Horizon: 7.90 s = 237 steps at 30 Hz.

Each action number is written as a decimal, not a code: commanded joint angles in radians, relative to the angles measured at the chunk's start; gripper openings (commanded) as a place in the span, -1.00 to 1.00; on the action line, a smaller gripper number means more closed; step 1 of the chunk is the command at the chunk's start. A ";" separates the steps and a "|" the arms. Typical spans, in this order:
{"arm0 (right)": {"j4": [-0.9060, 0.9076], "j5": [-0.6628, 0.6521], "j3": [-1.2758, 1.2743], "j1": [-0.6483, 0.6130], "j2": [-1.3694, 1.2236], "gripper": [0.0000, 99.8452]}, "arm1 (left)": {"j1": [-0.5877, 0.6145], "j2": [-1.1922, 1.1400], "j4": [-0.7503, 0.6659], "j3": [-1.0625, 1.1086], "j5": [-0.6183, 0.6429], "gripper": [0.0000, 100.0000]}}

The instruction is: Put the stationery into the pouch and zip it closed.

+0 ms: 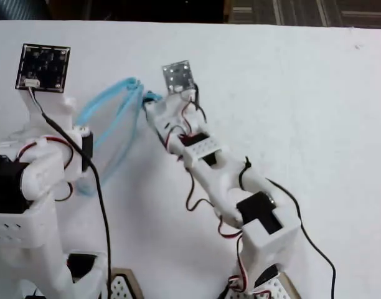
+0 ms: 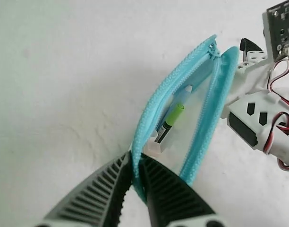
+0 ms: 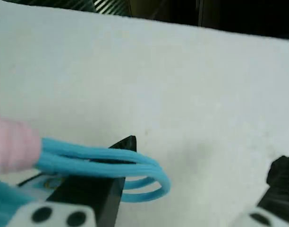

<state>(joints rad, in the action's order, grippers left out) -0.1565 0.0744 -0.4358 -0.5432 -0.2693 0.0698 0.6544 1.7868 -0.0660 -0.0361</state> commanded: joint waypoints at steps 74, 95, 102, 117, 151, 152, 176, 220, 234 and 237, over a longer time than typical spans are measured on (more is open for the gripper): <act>0.205 0.083 0.112 0.203 0.874 -0.97 | -0.004 0.056 -0.009 -0.133 0.006 -0.74; 0.269 -0.178 0.328 -0.031 0.797 -0.97 | -0.007 0.171 0.000 -0.575 0.035 -0.54; 0.269 -0.213 0.477 -0.110 0.628 -0.97 | -0.007 0.415 0.000 -0.362 0.028 -0.54; 0.320 -0.215 0.701 -0.225 0.516 -0.97 | -0.059 0.541 -0.166 0.485 -0.149 -0.56; 0.475 -0.207 0.666 -0.255 0.576 -0.97 | 0.223 0.573 -0.526 0.776 0.020 -0.46; 0.475 -0.207 0.664 -0.263 0.576 -0.97 | 0.223 0.573 -0.517 0.775 0.020 -0.44; 0.390 -0.153 0.671 -0.255 0.498 -0.97 | 0.223 0.593 -0.029 -0.114 0.023 -0.40; 0.389 -0.150 0.672 -0.259 0.506 -0.97 | -0.031 0.590 -0.609 0.717 0.342 -0.58; 0.375 -0.117 0.692 -0.213 0.513 -0.97 | -0.027 0.596 -0.603 0.687 0.120 -0.95; 0.375 -0.117 0.692 -0.143 0.512 -0.97 | -0.027 0.596 -0.585 0.677 0.120 -0.95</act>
<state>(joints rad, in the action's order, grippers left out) 0.2501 -0.0545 0.2209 -0.7503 0.2202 0.0330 1.2482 1.1884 0.6506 0.0913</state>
